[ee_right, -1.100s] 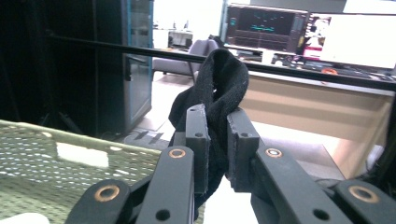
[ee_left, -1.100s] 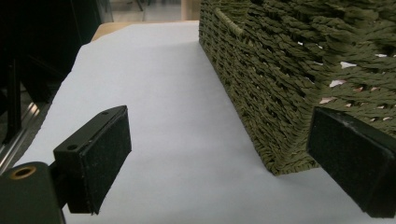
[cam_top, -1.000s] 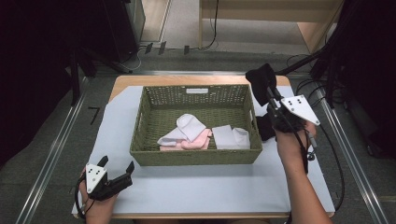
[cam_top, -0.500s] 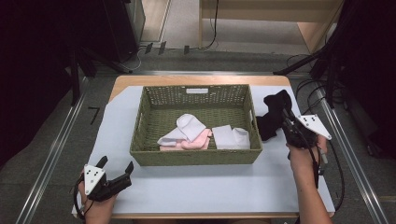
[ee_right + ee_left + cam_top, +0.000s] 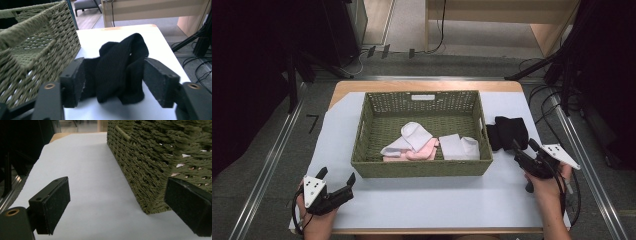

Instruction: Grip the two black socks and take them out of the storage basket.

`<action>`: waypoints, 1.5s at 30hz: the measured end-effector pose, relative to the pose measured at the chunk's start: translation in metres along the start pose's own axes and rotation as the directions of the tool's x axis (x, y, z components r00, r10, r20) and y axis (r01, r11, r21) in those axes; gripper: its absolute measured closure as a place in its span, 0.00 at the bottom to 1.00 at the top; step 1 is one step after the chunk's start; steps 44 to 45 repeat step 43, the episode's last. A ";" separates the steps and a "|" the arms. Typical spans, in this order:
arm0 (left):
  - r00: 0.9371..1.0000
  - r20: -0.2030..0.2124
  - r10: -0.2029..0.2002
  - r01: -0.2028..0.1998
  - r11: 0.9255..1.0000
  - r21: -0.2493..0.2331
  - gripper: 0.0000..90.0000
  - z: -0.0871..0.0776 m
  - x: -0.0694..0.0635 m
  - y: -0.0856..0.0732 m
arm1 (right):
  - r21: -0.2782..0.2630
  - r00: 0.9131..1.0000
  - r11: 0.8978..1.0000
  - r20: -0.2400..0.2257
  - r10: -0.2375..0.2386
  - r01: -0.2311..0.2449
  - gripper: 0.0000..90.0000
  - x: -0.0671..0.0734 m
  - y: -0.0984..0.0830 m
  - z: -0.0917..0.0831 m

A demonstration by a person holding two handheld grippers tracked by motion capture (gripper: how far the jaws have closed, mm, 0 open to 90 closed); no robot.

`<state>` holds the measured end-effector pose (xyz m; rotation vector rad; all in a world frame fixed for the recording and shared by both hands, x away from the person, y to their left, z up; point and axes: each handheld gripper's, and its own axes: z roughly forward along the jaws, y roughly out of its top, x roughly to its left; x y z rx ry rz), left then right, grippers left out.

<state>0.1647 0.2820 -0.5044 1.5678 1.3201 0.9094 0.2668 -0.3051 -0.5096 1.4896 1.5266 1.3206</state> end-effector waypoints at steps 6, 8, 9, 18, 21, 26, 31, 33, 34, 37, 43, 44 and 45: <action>1.000 0.012 -0.006 0.006 1.000 -0.019 0.09 -0.002 0.001 -0.001 | 0.022 0.996 0.999 -0.087 0.029 -0.027 0.16 -0.012 -0.016 -0.023; 1.000 0.007 -0.011 0.011 0.999 -0.030 0.09 -0.002 0.001 -0.001 | 0.057 0.997 0.998 -0.066 0.030 -0.026 0.15 -0.014 -0.022 -0.030; 1.000 0.007 -0.013 0.013 0.999 -0.035 0.09 -0.003 0.001 -0.002 | 0.066 0.998 0.997 -0.055 0.031 -0.028 0.15 -0.016 -0.025 -0.034; 1.000 -0.001 -0.015 0.015 0.999 -0.036 0.09 -0.003 0.001 -0.002 | 0.043 0.998 0.997 -0.032 0.062 -0.060 0.10 -0.030 -0.036 -0.069; 1.000 0.000 -0.015 0.015 0.999 -0.035 0.09 -0.003 0.001 -0.002 | 0.010 0.998 0.998 -0.025 0.057 -0.057 0.10 -0.030 -0.038 -0.075; 1.000 0.007 -0.018 0.018 0.999 -0.047 0.09 -0.004 0.001 -0.002 | 0.012 0.999 0.999 -0.019 0.050 -0.049 0.10 -0.029 -0.039 -0.075; 1.000 0.013 -0.018 0.019 0.998 -0.053 0.09 -0.005 0.002 -0.003 | 0.043 0.999 0.998 0.014 0.049 -0.049 0.11 -0.028 -0.039 -0.073; 1.000 0.011 -0.018 0.019 0.998 -0.054 0.09 -0.005 0.002 -0.003 | 0.062 0.998 0.996 0.032 0.056 -0.058 0.16 -0.027 -0.039 -0.072; 1.000 0.011 -0.017 0.018 0.998 -0.055 0.09 -0.005 0.002 -0.003 | 0.068 0.998 0.996 0.044 0.046 -0.049 0.16 -0.026 -0.039 -0.071; 1.000 0.009 -0.016 0.016 0.998 -0.057 0.09 -0.006 0.002 -0.003 | 0.079 0.999 0.997 0.038 0.006 -0.009 0.15 -0.022 -0.039 -0.070; 1.000 0.004 -0.016 0.016 0.998 -0.053 0.09 -0.005 0.001 -0.003 | 0.101 0.999 0.995 0.054 0.000 -0.005 0.16 -0.021 -0.039 -0.069; 1.000 0.004 -0.016 0.016 0.998 -0.053 0.09 -0.005 0.001 -0.003 | 0.101 0.999 0.995 0.054 0.000 -0.005 0.16 -0.021 -0.039 -0.069; 1.000 0.004 -0.016 0.016 0.998 -0.053 0.09 -0.005 0.001 -0.003 | 0.101 0.999 0.995 0.054 0.000 -0.005 0.16 -0.021 -0.039 -0.069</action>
